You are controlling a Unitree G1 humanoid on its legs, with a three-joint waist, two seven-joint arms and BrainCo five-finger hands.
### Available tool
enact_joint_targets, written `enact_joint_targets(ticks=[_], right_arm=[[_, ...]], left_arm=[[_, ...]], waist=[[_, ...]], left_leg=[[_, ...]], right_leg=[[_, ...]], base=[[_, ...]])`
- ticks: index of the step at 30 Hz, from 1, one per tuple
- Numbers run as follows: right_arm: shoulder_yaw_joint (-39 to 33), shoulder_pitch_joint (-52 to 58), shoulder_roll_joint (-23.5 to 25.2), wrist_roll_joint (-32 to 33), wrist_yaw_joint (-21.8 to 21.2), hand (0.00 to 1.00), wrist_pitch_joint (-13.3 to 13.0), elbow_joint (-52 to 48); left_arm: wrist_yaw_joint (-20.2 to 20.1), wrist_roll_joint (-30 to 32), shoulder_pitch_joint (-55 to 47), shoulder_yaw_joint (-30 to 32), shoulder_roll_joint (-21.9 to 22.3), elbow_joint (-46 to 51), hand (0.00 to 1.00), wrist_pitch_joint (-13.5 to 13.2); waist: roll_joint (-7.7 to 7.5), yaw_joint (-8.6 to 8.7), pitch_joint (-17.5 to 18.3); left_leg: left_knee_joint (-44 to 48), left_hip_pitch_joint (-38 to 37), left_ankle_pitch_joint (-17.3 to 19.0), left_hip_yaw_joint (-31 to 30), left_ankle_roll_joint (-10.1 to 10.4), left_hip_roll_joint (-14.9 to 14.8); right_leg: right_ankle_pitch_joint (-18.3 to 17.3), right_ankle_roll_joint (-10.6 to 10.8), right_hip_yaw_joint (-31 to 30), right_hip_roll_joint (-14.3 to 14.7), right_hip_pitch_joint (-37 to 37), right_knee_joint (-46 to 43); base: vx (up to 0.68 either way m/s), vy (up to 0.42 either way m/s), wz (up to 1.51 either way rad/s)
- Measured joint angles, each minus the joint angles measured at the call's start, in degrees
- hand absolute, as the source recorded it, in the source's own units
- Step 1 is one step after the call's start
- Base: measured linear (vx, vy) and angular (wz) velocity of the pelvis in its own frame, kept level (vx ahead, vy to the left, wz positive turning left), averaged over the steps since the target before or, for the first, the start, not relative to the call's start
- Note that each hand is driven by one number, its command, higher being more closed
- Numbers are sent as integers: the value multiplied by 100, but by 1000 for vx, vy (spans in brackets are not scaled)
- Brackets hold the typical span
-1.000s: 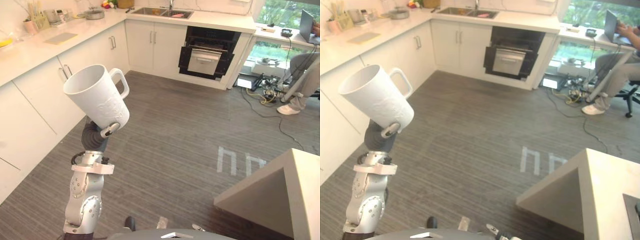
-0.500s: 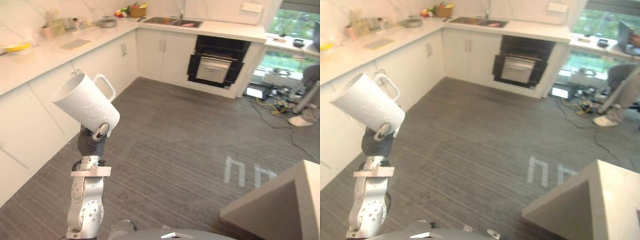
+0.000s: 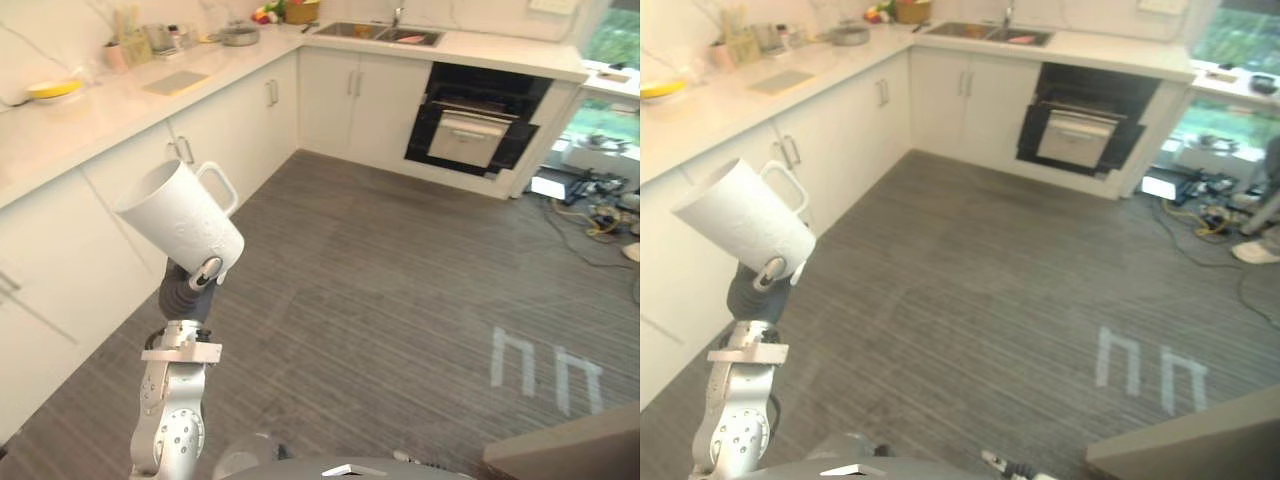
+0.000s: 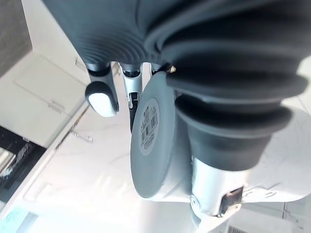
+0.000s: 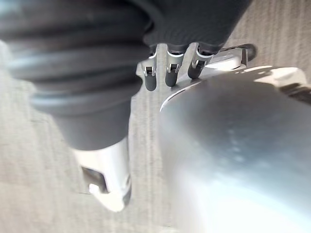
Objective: Walk over to the sink, pick up the cup, carry it to the dishwasher, place the cup inside the dishwasher, then close the dishwasher door
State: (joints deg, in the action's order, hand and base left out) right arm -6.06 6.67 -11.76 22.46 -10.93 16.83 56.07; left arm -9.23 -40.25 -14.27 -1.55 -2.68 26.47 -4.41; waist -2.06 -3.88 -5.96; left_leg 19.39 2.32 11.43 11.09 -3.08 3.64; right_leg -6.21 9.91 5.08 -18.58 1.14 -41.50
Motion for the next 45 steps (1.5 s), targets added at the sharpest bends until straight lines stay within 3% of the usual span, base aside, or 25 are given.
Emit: enact_joint_targets(ticks=[1,3,6,10,14,15,16,19,20,22,26,28,30,31,32,33,34,36,37,38,39,40,41,43,45], right_arm=[[-1,51,34,14,2,0,-59,-118],[-23,88,201,76,-28,0,-94,-290],[-179,129,359,217,-95,0,-148,-354],[-421,519,430,372,-136,0,-81,-801],[-397,846,309,424,-259,0,217,-1043],[-373,829,292,432,-252,0,236,-1044],[-353,815,187,458,-225,0,401,-1090],[-336,895,80,475,-99,0,709,-1433],[-277,891,14,506,-11,0,737,-1552],[-169,922,-13,531,145,0,717,-1552],[83,587,-41,720,244,0,584,-1420],[318,137,103,741,239,0,419,-1156],[393,-218,231,732,205,0,274,-768],[413,-261,269,694,201,0,266,-713],[447,-296,373,631,193,0,203,-587],[460,-304,441,631,195,0,198,-530],[489,-266,512,631,177,0,201,-475],[361,-232,621,632,166,0,136,-342],[186,-221,674,639,225,0,96,-317],[52,-220,712,658,289,0,68,-267],[8,-225,739,666,303,0,47,-271],[-67,-231,780,666,348,0,-41,-309],[-145,-256,734,634,354,0,-238,-387],[-135,-250,651,629,353,0,-333,-407],[-244,-209,648,651,362,0,-502,-446]], left_arm=[[-13,51,19,-154,-83,23,100,-7],[36,211,202,-419,-177,-90,100,-14],[68,224,454,-609,-168,-312,100,-21],[92,205,656,-1132,-140,-563,100,19],[-55,206,657,-1594,-49,-590,100,-3],[-102,207,660,-1598,-45,-591,100,-4],[-124,205,642,-1634,10,-593,100,-3],[-134,203,641,-1631,288,-586,100,-41],[-155,216,624,-1658,436,-588,100,-51],[-167,216,599,-1647,482,-593,100,-59],[-263,200,581,-1418,464,-572,100,-109],[-237,162,532,-1312,352,-575,100,-112],[-199,160,448,-1364,319,-573,100,-119],[-177,164,396,-1388,317,-575,100,-120],[-126,167,279,-1423,284,-606,100,-140],[-114,167,210,-1423,230,-615,100,-147],[-93,168,131,-1421,139,-615,100,-195],[-86,162,241,-1404,31,-619,100,-200],[-89,158,375,-1362,-24,-622,100,-174],[-100,158,489,-1355,-99,-615,100,-169],[-98,158,539,-1357,-128,-602,100,-169],[-89,159,591,-1342,-180,-528,100,-170],[-69,198,604,-1348,-158,-482,100,-232],[55,243,622,-1442,-165,-543,100,-251],[170,283,744,-1470,-182,-618,100,-264]], waist=[[11,89,8],[5,211,10],[56,449,13],[246,613,-42],[398,646,51],[431,689,31],[536,720,28],[670,660,-16],[771,594,-105],[749,507,-111],[669,164,-65],[509,98,-19],[560,-2,13],[594,-46,21],[577,-131,74],[453,-139,120],[309,-97,251],[39,11,278],[-86,104,231],[-184,108,219],[-183,104,211],[-185,116,183],[-233,108,157],[-136,212,162],[-108,401,171]], left_leg=[[-289,-294,-14,-31,-5,10],[-941,-981,-186,-188,-113,-36],[-1305,-1159,-201,-354,-95,-31],[-1307,-1498,209,-723,8,-129],[-847,-2335,1126,-1132,445,-534],[-575,-2312,1141,-1126,484,-622],[306,-2105,1048,-1095,629,-825],[3265,-738,-424,-1056,1225,-1292],[4519,-60,-561,-816,1051,-1681],[4980,479,-381,-629,771,-1793],[3426,1448,187,14,510,-1620],[723,1417,-185,86,493,-1137],[-1069,1606,-877,-661,848,-805],[-1179,1620,-894,-793,883,-810],[-983,1503,-1506,-910,803,-737],[-896,1445,-1638,-917,690,-634],[-706,1433,-1729,-893,388,-498],[-532,1232,-1456,-753,160,-268],[-436,944,-1220,-717,62,-136],[-454,591,-976,-642,-1,-69],[-478,416,-833,-623,-19,-52],[-542,190,-624,-585,-79,-19],[-736,-298,-407,-373,-117,-22],[-990,-756,-316,-289,-55,-146],[-1238,-1133,-203,-254,73,-318]], right_leg=[[342,-115,-49,9,-261,-602],[-351,-481,142,437,-889,-1352],[-699,-599,458,851,-1664,-534],[526,-608,-150,1502,-1990,3350],[980,-856,-147,1619,-1950,2289],[985,-869,-74,1640,-1962,2027],[521,-966,62,1759,-1860,1710],[-54,-1170,110,2058,-1368,1716],[-226,-1296,125,2256,-857,1953],[-344,-1421,115,2317,-325,2267],[-389,-1456,-397,2371,570,3079],[-380,-1414,-772,2220,882,3466],[-560,-1225,-1197,2199,1140,3636],[-671,-1197,-1328,2208,1236,3626],[-894,-1128,-1632,2138,1464,3509],[-978,-1119,-1770,2034,1463,3356],[-1040,-1109,-1905,1920,1310,2905],[-966,-960,-1918,1764,1096,1995],[-710,-545,-1848,1708,1002,1276],[-259,250,-1836,1682,782,409],[123,690,-1803,1659,562,-131],[466,651,-1584,1530,160,-990],[324,-16,-1001,1255,-571,-2150],[-145,-577,-355,1190,-1033,-2328],[-670,-614,223,1332,-1668,-1231]], base=[[272,133,-10],[307,122,1],[251,53,36],[47,-27,52],[595,-171,65],[732,-246,47],[681,-272,20],[622,-211,-2],[592,-186,-10],[510,-146,-14],[355,-37,-65],[-42,32,-87],[393,171,-85],[599,257,-103],[480,232,-87],[577,302,-91],[530,313,-48],[503,278,-11],[440,224,0],[405,209,-7],[283,140,-27],[204,49,-58],[190,40,-64],[272,71,-43],[163,15,-14]])
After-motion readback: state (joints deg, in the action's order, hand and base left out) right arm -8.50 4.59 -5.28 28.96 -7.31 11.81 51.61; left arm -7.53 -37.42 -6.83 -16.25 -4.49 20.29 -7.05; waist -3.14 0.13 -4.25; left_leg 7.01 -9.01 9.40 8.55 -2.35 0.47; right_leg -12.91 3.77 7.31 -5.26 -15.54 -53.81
